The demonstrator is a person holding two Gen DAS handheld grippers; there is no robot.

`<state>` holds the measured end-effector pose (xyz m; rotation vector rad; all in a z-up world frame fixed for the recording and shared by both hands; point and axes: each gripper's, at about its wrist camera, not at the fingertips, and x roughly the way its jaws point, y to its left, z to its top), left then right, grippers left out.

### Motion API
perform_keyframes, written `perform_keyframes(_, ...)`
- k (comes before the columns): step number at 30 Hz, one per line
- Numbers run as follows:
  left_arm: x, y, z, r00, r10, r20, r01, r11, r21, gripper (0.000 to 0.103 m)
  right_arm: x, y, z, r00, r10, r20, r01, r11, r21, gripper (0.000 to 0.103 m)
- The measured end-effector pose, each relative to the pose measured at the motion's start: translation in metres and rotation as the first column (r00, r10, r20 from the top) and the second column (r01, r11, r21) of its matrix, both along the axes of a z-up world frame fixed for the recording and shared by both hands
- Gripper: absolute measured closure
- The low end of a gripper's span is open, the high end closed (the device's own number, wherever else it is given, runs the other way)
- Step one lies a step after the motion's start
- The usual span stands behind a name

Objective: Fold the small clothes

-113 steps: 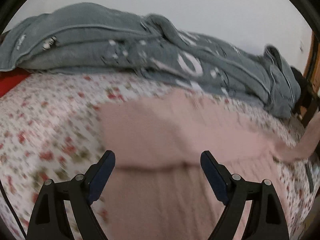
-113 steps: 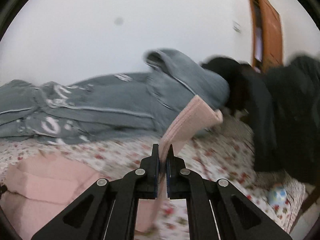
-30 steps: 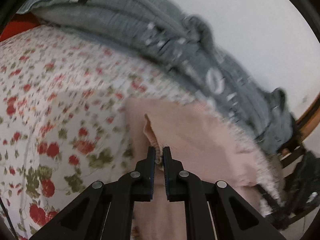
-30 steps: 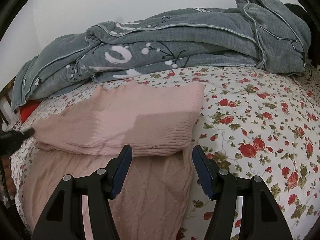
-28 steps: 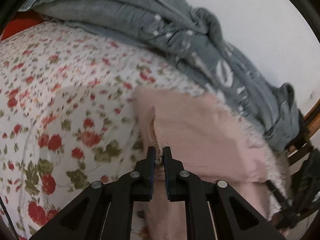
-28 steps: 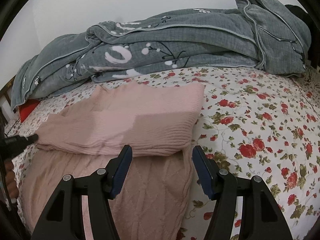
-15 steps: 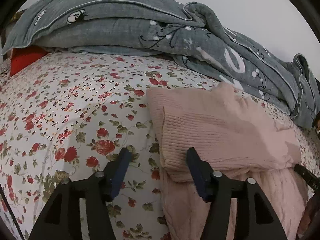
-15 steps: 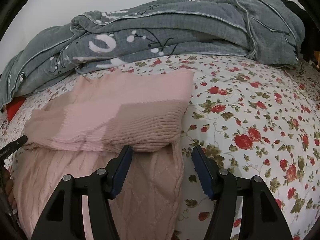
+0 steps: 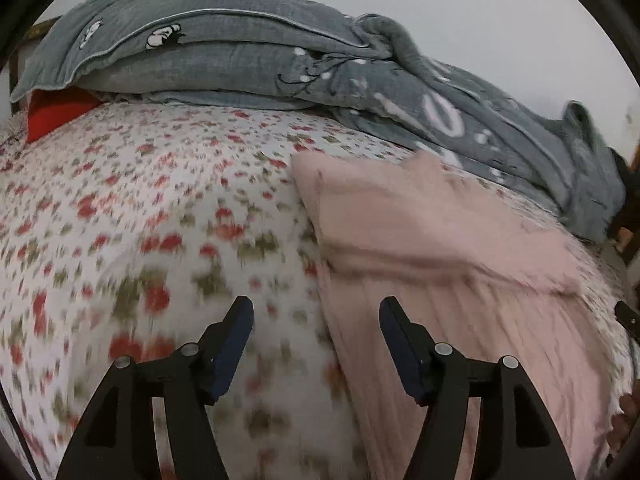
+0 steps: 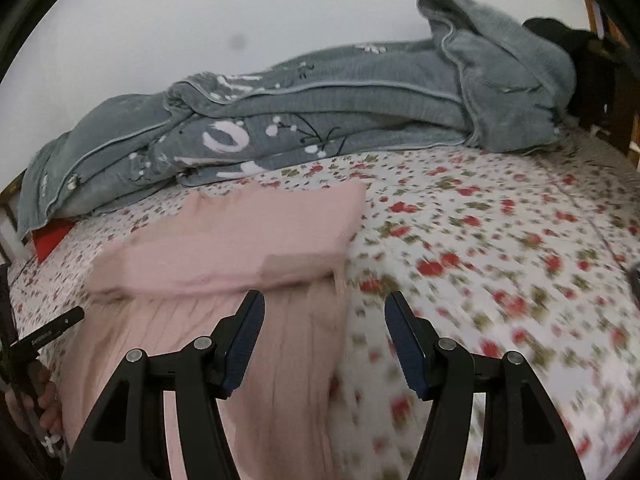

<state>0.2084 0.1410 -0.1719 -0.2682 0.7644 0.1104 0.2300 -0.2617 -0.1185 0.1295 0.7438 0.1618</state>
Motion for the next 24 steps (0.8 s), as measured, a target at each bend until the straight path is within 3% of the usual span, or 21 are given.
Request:
perform_keyframes(5, -0.060, -0.004, 0.006, 1.000, -0.019, 0.004, 0.019, 1.000, 0.001, 0.039, -0.064, -0.015, 0.005, 0.999, -0.030, 0.025, 0.033, 0.992, -0.121, 0.041)
perform_keyframes(11, -0.120, -0.024, 0.007, 0.996, -0.086, -0.012, 0.087, 0.996, 0.023, 0.039, -0.123, -0.028, -0.019, 0.996, 0.020, -0.084, -0.024, 0.999, -0.036, 0.043)
perform_keyframes(13, -0.142, -0.032, 0.004, 0.994, -0.107, -0.004, 0.107, 0.993, 0.039, 0.039, -0.143, -0.024, -0.027, 0.996, 0.050, -0.076, -0.052, 0.998, -0.032, 0.049)
perform_keyframes(17, -0.167, -0.043, -0.006, 0.992, -0.130, -0.001, 0.130, 0.991, 0.023, 0.039, -0.173, -0.014, -0.039, 0.993, 0.112, -0.043, -0.114, 0.993, -0.041, 0.049)
perform_keyframes(20, -0.180, -0.054, -0.014, 0.988, -0.153, 0.009, 0.152, 0.986, 0.069, 0.039, -0.184, -0.010, -0.047, 0.991, 0.131, -0.026, -0.132, 0.990, -0.056, 0.049)
perform_keyframes(24, -0.182, -0.059, -0.019, 0.988, -0.154, 0.000, 0.154, 0.987, 0.045, 0.039, -0.182, -0.012, -0.051, 0.991, 0.129, -0.035, -0.129, 0.992, -0.014, 0.049)
